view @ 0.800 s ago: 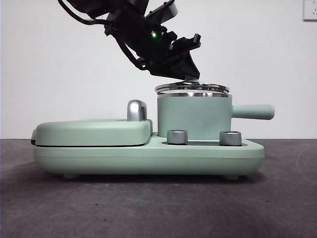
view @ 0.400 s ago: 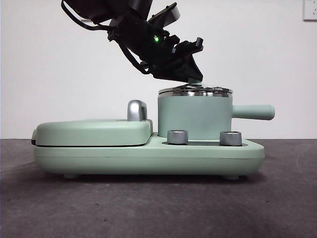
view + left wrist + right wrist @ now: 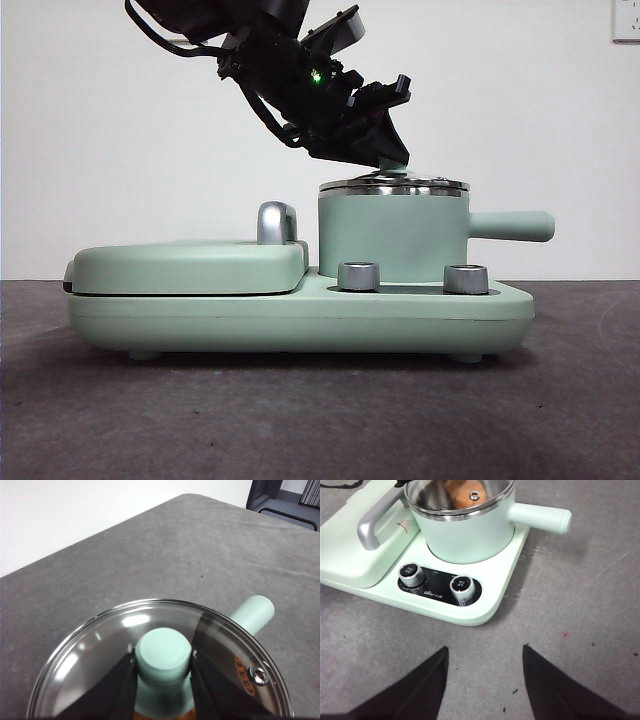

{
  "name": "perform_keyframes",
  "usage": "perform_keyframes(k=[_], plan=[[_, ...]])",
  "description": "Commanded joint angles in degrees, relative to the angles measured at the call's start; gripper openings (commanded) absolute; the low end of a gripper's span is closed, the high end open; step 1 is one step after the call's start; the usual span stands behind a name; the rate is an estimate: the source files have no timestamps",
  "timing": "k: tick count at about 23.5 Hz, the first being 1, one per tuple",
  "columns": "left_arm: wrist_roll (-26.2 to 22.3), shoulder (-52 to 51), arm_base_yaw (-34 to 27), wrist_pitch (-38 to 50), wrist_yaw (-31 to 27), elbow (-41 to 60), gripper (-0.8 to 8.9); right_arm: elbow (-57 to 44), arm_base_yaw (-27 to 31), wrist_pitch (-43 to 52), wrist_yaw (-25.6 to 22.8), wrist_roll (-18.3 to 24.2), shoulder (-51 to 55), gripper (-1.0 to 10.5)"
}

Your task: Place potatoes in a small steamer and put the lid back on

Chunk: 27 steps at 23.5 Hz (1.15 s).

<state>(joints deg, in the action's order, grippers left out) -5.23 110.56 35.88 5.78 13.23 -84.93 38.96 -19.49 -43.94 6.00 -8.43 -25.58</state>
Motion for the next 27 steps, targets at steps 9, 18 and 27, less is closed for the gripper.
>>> perform_keyframes(k=[9,18,27], plan=[[-1.3,1.2,0.7,-1.7,0.1,-1.0,1.86,0.2,-0.3,0.0,-0.1,-0.6,-0.1,2.3],[-7.0,-1.2,0.7,-4.1,-1.8,-1.0,1.87,0.2,-0.3,-1.1,-0.1,-0.6,-0.1,2.3],[-6.8,-6.8,0.6,-5.3,-1.9,-1.0,2.49,0.2,-0.3,-1.2,-0.1,-0.6,-0.1,2.3]])
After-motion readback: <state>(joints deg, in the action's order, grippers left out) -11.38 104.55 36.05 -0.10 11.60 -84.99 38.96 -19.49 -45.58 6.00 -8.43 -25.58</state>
